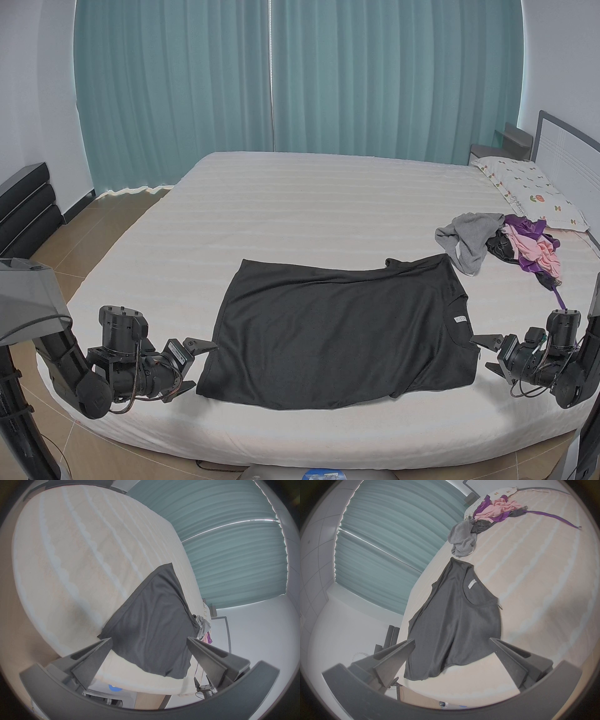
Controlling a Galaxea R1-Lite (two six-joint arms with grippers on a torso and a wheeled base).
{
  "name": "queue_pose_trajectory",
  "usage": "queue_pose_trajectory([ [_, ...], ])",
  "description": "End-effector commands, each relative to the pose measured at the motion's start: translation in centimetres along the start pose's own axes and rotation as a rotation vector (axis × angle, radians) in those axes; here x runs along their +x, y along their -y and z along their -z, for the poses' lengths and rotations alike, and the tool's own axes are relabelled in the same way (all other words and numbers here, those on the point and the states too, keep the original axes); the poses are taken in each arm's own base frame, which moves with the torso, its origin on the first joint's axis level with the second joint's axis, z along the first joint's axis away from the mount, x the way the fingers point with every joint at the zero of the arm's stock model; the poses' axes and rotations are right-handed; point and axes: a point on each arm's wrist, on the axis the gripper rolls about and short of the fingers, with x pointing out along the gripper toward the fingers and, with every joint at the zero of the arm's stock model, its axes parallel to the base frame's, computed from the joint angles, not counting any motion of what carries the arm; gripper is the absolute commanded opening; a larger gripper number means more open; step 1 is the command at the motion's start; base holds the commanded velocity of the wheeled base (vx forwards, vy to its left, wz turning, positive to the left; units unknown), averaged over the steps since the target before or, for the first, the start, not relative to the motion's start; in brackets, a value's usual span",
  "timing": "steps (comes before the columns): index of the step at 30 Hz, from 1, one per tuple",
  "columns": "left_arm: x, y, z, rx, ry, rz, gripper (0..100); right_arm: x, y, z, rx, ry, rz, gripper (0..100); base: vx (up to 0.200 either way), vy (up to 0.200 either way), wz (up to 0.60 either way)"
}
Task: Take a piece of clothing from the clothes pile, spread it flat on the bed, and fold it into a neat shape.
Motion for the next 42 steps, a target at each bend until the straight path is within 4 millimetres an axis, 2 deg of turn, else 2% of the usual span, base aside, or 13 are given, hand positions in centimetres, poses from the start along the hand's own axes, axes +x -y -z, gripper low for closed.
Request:
queue_pose_trajectory([
  [1,0.1,-0.9,0.6,0.000,-0.007,-0.013,100,0.0,0.4,0.6,0.014,-0.030,0.019,100,-0.200,0.000,0.00],
  [3,0.1,-1.1,0.7,0.003,-0.005,-0.006,100,0.0,0.5,0.8,0.016,-0.035,0.022,100,-0.200,0.000,0.00],
  [15,0.0,-0.6,1.2,0.016,-0.017,0.018,100,0.2,0.3,1.1,0.012,-0.053,0.017,100,0.000,0.000,0.00],
  [27,0.3,-0.5,1.4,0.027,-0.022,0.021,100,0.5,0.2,1.5,0.006,-0.076,0.015,100,0.000,-0.200,0.00],
  [31,0.3,-0.4,1.4,0.039,-0.011,0.017,100,0.6,0.1,1.6,0.004,-0.079,0.014,100,0.000,0.000,0.00],
  [38,1.2,-0.8,1.0,0.046,0.038,-0.024,100,0.8,0.2,1.9,0.005,-0.096,0.020,100,0.000,0.000,0.00],
  [42,2.5,-2.0,0.9,0.136,0.109,-0.124,100,0.8,0.2,1.9,0.002,-0.097,0.018,100,0.000,0.000,0.00],
])
